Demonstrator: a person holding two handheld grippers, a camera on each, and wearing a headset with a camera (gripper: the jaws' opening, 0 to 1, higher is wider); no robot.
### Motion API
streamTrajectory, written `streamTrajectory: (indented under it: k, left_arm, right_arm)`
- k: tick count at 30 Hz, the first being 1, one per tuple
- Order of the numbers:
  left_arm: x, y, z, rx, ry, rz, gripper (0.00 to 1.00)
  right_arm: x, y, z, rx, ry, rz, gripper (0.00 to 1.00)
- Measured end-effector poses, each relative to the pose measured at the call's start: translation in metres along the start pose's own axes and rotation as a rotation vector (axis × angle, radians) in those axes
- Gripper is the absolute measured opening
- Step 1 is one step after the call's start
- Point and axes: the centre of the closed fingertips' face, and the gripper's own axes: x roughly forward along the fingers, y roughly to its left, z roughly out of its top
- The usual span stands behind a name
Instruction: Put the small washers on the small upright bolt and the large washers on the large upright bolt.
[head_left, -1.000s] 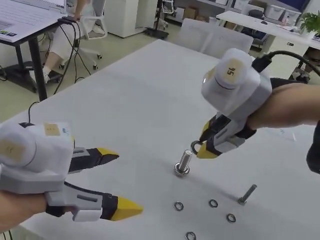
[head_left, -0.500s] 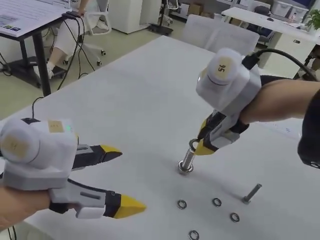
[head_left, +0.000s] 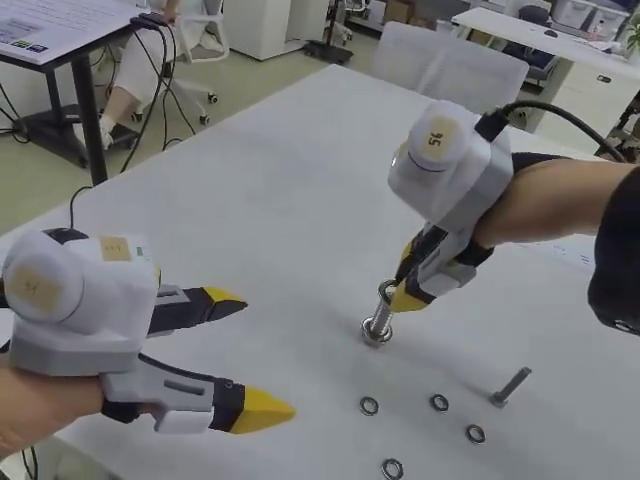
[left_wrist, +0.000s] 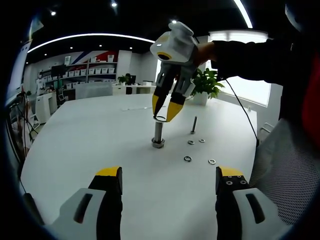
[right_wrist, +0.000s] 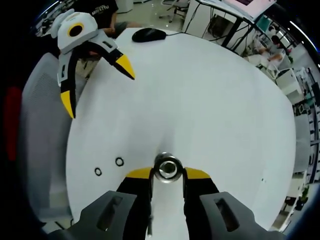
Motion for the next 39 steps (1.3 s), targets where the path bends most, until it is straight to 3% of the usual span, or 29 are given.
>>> streamTrajectory:
  k: [25, 39]
  left_arm:
    - [0.001, 0.0, -0.003, -0.012, 0.008, -0.001, 0.75]
    - [0.0, 0.001, -0.004, -0.019, 0.012, 0.006, 0.75]
  right_arm:
    - [0.015, 0.005, -0.006, 0.006, 0.03, 0.03, 0.24]
    - [0.034, 0.007, -0.012, 0.009, 0.065, 0.057, 0.24]
